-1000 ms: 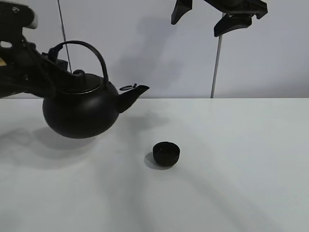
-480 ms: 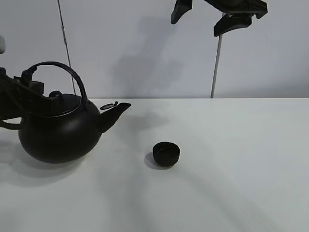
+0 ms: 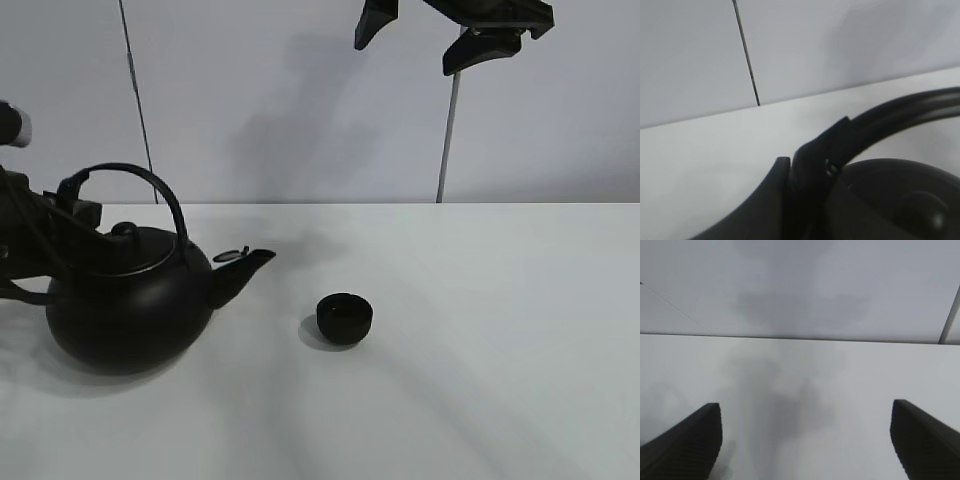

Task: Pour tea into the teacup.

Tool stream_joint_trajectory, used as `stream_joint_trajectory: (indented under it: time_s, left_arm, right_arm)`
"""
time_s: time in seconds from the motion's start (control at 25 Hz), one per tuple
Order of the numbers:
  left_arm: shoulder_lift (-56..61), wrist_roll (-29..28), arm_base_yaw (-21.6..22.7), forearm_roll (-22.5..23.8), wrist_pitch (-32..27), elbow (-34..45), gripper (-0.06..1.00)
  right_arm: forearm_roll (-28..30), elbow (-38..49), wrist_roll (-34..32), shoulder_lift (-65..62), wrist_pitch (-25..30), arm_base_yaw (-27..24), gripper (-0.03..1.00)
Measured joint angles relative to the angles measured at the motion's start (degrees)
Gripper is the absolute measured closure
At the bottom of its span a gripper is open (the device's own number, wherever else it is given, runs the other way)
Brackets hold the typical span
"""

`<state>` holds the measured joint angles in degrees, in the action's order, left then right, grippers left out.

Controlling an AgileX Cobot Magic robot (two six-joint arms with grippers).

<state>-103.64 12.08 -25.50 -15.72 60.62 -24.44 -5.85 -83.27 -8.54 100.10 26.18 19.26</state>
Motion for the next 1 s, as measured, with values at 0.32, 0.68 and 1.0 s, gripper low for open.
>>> stream_joint_trajectory:
  time_s: [0.32, 0.68, 1.0]
  left_arm:
    - [-1.5, 0.1, 0.0, 0.8, -0.7, 0.0, 0.85]
    - [-3.6, -0.4, 0.1, 1.0, 0.7, 0.0, 0.85]
    - [-3.6, -0.4, 0.1, 1.1, 0.7, 0.0, 0.84]
  right_arm:
    - [0.0, 0.0, 0.0, 0.0, 0.0, 0.0, 0.34]
    - [0.0, 0.0, 0.0, 0.0, 0.0, 0.0, 0.34]
    - [0.0, 0.0, 0.0, 0.0, 0.0, 0.0, 0.34]
